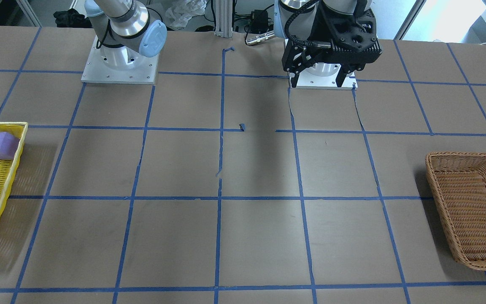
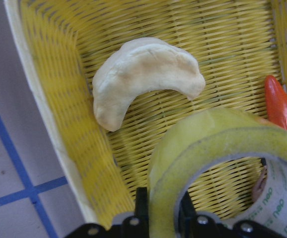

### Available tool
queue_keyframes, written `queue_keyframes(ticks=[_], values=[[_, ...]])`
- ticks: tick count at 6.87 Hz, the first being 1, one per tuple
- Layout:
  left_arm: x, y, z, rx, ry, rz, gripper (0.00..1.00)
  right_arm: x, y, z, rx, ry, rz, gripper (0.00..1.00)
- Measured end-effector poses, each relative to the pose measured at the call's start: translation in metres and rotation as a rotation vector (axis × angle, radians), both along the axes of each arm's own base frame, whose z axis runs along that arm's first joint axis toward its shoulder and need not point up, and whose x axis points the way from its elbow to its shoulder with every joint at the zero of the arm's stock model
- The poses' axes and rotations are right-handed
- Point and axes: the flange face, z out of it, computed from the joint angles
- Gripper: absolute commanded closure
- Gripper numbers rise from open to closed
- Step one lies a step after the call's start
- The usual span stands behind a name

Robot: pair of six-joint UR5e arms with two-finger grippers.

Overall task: Transfer tape with both arms
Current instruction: 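Lift the tape roll with the right gripper and carry it to table center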

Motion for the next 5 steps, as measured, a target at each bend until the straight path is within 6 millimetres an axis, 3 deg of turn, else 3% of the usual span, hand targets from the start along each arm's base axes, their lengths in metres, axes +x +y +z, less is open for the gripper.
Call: queue_keyframes(ticks=[2, 3, 5], values=[[0.001, 0.000, 0.000, 0.002, -0.001, 0.002, 0.00, 0.123, -0.014, 0.040, -0.010, 0.002, -0.037, 1.00], [0.003, -0.001, 0.000, 0.004, -0.002, 0.005, 0.00, 0.194, -0.019, 0.044, -0.021, -0.014, -0.078, 1.00], [0.007, -0.001, 0.000, 0.015, -0.003, 0.015, 0.00, 0.332, -0.012, 0.029, -0.019, -0.099, -0.194, 1.00]])
